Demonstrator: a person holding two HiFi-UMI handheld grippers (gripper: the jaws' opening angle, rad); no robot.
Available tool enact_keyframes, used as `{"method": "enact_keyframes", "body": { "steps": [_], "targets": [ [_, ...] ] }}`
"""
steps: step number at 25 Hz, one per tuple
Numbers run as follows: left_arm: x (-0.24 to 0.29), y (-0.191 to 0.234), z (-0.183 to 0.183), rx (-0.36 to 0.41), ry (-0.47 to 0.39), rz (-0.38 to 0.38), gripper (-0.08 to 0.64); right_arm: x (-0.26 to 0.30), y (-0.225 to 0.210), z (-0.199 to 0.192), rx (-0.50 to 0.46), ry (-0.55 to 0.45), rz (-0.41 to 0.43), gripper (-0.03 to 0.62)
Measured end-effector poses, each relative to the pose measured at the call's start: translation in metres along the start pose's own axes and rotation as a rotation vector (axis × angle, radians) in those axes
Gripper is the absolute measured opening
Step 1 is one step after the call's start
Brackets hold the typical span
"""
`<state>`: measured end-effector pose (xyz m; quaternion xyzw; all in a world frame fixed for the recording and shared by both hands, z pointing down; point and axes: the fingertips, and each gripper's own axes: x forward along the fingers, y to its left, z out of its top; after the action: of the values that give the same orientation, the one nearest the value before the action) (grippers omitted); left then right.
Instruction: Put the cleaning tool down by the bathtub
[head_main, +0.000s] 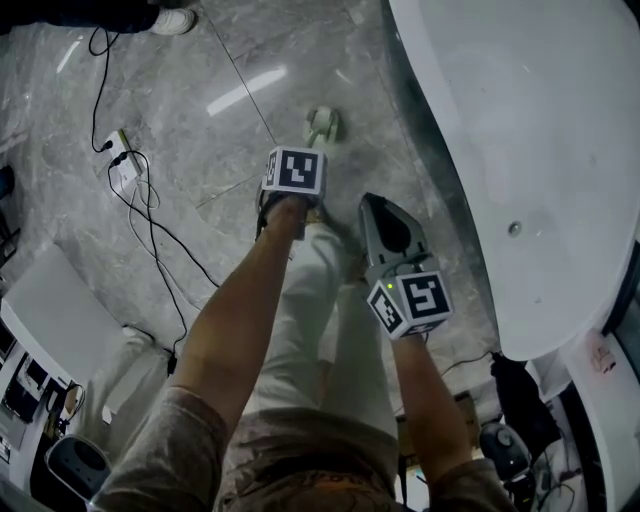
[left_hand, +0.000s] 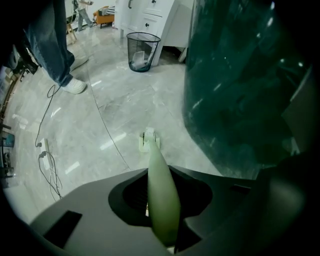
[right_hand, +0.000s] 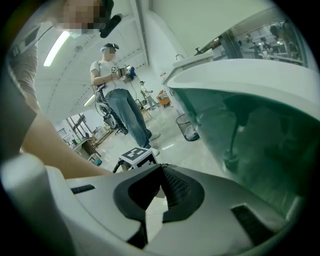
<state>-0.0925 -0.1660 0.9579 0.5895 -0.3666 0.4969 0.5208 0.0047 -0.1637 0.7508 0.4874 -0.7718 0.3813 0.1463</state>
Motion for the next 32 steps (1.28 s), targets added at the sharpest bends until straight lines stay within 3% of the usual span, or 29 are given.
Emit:
{"method": "enact_keyframes", "body": {
  "steps": [13,17,21,32],
  "targets": [
    [0.025,0.002,0.014,-0.008,0.046,0.020,0.092,0.011,0.001,-0.001,0.028,0.013,0.012,-0.002],
    [0.023,0.000,0.013,-0.002,0.022,0.028,0.098,0.008,0.007,0.000,0.025,0.010,0.022,-0.002],
    [0.017,0.000,0.012,0.000,-0.010,0.038,0.190,0.005,0.008,0.001,0.025,0.010,0.021,-0.002],
    [-0.051,-0.005,0.013,0.004,-0.106,0.054,0.192,-0.030,0.021,0.024,0.004,0.001,0.003,-0.002]
  ]
}}
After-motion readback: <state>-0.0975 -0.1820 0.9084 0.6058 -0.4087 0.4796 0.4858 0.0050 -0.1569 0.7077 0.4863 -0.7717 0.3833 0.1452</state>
